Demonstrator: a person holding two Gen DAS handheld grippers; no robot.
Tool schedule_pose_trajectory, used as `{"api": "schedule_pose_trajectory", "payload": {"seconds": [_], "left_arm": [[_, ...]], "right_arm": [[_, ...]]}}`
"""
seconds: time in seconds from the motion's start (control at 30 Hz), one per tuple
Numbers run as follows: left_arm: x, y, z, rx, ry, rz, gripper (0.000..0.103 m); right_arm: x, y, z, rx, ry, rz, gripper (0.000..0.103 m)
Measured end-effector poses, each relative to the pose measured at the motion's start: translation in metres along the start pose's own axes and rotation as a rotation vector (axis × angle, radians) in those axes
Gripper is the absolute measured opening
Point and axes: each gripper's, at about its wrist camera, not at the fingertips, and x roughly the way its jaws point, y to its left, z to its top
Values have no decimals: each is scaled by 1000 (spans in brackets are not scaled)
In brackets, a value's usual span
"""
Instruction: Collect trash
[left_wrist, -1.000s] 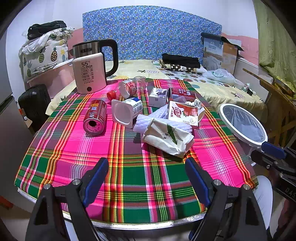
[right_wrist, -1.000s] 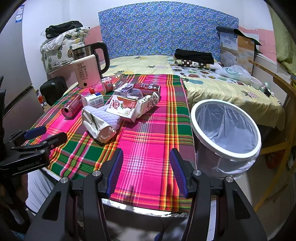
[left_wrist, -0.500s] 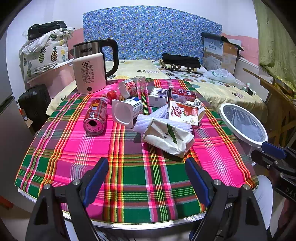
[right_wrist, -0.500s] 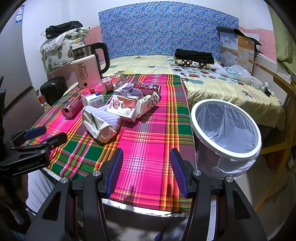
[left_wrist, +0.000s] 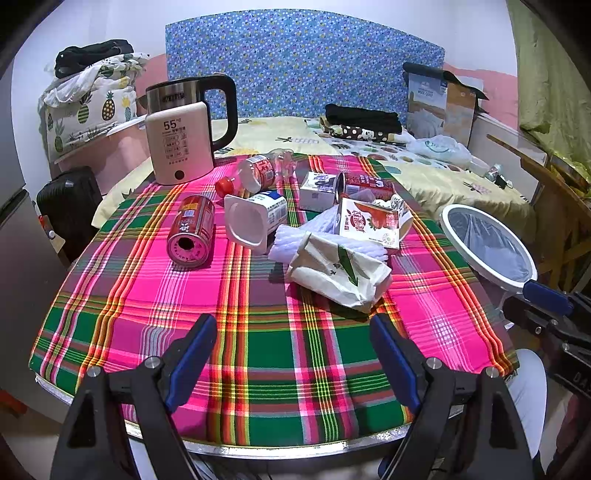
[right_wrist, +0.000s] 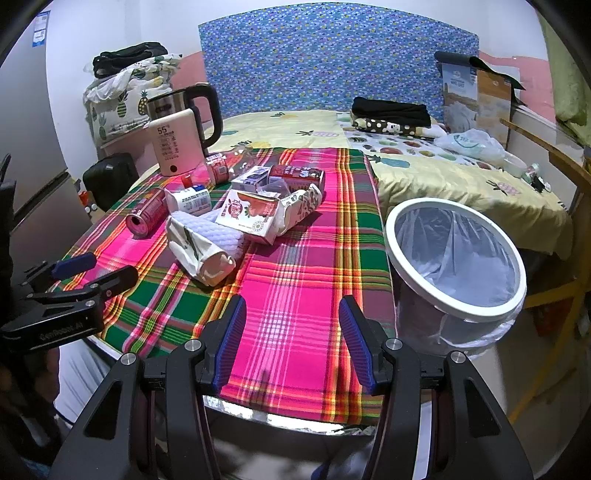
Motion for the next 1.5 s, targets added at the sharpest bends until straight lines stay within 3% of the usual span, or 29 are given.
{"api": "schedule_pose_trajectory", "payload": {"seconds": [0.23, 0.3, 0.37, 1.1, 1.3, 1.5], "left_arm": [[8, 3, 2, -1, 15, -1, 86], [12, 5, 3, -3, 18, -3, 86], [15, 7, 4, -5, 19, 6, 86], [71, 84, 40, -105, 15, 81, 86], [92, 97, 54, -121, 16, 84, 86], [109, 101, 61, -123, 30, 81, 86]], "right_arm": [[10, -6, 6, 1, 6, 42, 54], [13, -5, 8, -5, 6, 62, 63], [18, -3, 11, -19, 11, 79, 66], [74, 39, 38, -132, 62, 236, 66], [78, 28, 53, -104, 12, 196, 66], [95, 14, 69, -61, 18, 152, 66]]}}
